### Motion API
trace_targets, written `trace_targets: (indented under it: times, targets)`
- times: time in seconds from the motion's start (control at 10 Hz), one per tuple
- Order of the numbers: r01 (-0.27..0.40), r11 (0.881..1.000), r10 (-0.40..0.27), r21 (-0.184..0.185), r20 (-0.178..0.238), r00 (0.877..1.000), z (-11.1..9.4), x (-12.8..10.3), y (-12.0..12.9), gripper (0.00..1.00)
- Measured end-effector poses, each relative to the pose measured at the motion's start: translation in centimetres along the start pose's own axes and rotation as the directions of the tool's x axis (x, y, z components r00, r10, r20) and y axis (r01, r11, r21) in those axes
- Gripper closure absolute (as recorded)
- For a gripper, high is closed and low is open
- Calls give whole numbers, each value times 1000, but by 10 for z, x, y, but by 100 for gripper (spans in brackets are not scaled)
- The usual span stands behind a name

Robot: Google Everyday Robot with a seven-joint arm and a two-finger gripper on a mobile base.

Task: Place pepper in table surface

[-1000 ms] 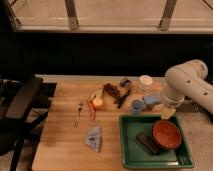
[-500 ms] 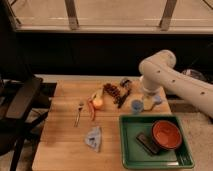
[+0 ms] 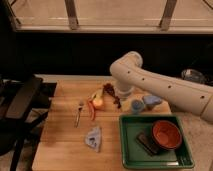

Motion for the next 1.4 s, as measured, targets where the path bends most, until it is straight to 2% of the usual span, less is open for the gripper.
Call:
trace_targets:
  times: [0.1,0.3,0.4,0.5,0.6,0.7,0.8,0.9,1.1,1.2,1.3,1.4]
  targets:
    - [50,999,-50,-1,7,999,1,-10,-1,35]
    - [70,998,-70,1,10,998,1,-14,-1,35]
    - [76,997,-76,14,14,997,0,-13,-1,35]
    - [110,993,-112,48,29,993,-3,-16,-3,35]
    - [168,983,-171,81,35,985,-5,-20,-5,35]
    - [269,957,-274,111,30,961,-5,-30,-12,35]
    - [408,902,-414,141,18,910,-5,-46,-22,35]
    - [515,841,-523,165,8,852,-3,-59,-30,35]
    - [644,741,-656,190,-3,755,2,-79,-45,35]
    - [676,710,-689,196,-1,724,8,-88,-53,35]
    - [689,698,-702,195,-6,712,13,-90,-59,35]
    - [707,681,-719,192,-5,695,22,-100,-68,35]
